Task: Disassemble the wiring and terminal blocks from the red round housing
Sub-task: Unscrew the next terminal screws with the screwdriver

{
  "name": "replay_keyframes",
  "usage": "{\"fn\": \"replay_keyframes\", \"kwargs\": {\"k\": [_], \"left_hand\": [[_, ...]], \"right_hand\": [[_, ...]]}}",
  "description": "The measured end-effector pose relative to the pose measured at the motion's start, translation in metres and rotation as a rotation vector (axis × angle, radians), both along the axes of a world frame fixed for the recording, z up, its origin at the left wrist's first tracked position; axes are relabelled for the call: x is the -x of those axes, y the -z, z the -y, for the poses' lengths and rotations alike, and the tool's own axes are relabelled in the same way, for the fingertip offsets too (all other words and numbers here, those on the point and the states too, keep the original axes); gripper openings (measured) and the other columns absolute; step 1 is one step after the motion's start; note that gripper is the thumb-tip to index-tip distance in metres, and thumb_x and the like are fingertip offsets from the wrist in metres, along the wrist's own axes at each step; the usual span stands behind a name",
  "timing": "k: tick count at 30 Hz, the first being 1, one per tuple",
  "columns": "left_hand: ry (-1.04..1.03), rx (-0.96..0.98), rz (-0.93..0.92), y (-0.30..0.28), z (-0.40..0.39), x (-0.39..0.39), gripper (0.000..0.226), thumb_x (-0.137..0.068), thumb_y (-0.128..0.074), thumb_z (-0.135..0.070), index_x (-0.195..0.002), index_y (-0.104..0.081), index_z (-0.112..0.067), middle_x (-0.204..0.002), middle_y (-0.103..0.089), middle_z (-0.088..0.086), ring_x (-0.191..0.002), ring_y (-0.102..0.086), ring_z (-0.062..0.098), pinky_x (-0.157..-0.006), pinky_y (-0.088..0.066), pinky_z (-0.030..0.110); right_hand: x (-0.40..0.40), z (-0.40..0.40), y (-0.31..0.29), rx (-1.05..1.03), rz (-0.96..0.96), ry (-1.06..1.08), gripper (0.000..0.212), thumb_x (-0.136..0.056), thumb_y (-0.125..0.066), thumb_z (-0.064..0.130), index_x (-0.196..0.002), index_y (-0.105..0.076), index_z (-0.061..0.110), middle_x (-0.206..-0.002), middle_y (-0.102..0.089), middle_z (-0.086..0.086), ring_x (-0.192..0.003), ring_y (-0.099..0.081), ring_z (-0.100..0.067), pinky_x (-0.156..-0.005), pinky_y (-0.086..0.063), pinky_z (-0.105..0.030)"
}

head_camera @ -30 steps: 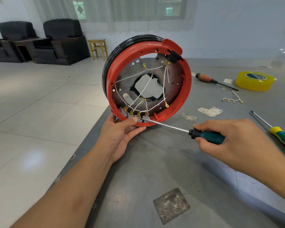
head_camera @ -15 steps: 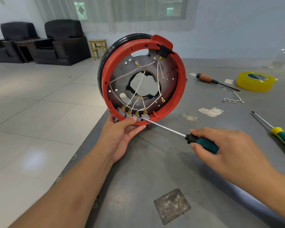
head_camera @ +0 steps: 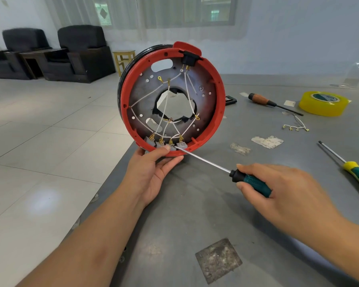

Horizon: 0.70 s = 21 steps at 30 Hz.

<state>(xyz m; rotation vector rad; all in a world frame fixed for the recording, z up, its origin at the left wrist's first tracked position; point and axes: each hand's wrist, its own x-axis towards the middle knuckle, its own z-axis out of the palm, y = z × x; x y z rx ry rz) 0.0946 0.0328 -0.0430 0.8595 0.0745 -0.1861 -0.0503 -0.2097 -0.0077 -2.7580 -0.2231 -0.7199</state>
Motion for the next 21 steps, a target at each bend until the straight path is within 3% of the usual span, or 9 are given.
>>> {"fn": "replay_keyframes", "kwargs": {"k": [6,14,21], "left_hand": [[0.031,-0.065,0.047,-0.001,0.001,0.003,0.049,-0.095,-0.063,0.011,-0.140,-0.050,-0.002,-0.106,-0.077,0.026,-0.103,-0.075,0.045,-0.080,-0.065,0.049],[0.035,-0.032,0.011,-0.002,0.000,0.002,0.049,-0.094,-0.064,0.011,-0.138,-0.051,-0.005,-0.103,-0.077,0.026,-0.101,-0.076,0.045,-0.076,-0.065,0.047],[0.006,-0.002,0.010,0.000,0.000,0.002,0.047,-0.095,-0.064,0.010,-0.138,-0.051,-0.001,-0.102,-0.076,0.028,-0.102,-0.076,0.045,-0.078,-0.065,0.049]], "right_hand": [[-0.004,0.011,-0.017,-0.007,-0.071,0.008,0.034,-0.084,-0.061,0.045,-0.114,-0.074,0.037,-0.095,-0.075,0.016,-0.083,-0.069,-0.022,-0.064,-0.056,-0.041],[-0.004,0.012,-0.004,0.058,0.041,-0.005,0.030,-0.082,-0.074,0.031,-0.112,-0.076,0.027,-0.088,-0.075,0.009,-0.078,-0.070,-0.024,-0.054,-0.056,-0.040],[-0.004,0.005,0.008,0.040,0.098,-0.009,0.029,-0.083,-0.074,0.032,-0.111,-0.076,0.025,-0.084,-0.074,0.009,-0.074,-0.070,-0.023,-0.050,-0.056,-0.042]]}}
